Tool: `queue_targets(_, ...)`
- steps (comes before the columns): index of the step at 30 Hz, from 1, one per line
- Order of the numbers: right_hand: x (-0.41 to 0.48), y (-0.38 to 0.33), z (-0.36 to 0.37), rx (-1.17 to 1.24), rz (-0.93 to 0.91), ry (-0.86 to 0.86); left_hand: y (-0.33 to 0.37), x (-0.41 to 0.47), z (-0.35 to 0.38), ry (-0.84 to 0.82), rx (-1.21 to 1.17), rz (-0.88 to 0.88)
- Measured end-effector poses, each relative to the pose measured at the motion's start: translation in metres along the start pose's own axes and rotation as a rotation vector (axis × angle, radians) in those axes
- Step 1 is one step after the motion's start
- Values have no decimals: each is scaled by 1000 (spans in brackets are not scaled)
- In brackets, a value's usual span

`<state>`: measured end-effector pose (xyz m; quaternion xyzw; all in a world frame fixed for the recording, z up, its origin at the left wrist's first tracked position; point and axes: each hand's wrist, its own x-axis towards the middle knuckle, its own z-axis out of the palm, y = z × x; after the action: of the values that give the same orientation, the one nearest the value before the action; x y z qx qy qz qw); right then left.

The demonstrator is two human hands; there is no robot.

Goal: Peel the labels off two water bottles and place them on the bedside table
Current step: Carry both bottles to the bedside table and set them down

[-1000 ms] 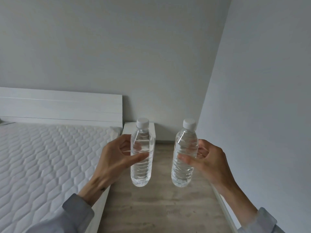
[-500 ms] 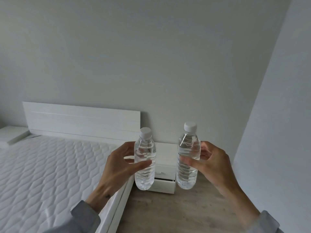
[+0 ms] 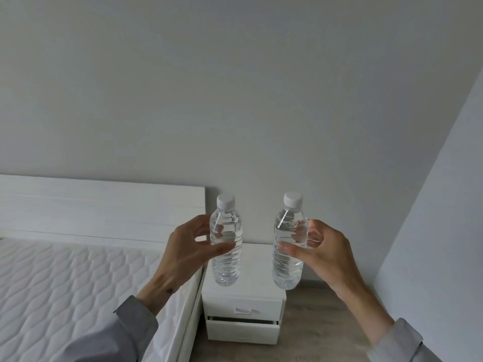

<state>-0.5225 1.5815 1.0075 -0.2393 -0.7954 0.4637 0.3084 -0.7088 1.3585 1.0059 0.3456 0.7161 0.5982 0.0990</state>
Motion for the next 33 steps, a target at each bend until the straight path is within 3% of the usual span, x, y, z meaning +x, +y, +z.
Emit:
queue_targets(8,184,57,76,25,106,0,-88,195,-15,-33,31,-68)
queue_targets(19,378,203,189,3,191,-85,-274,384,8,-30,20,-183)
queue_targets(33,463,535,385,41,355,-118,-648,489,106,-176,42,-277)
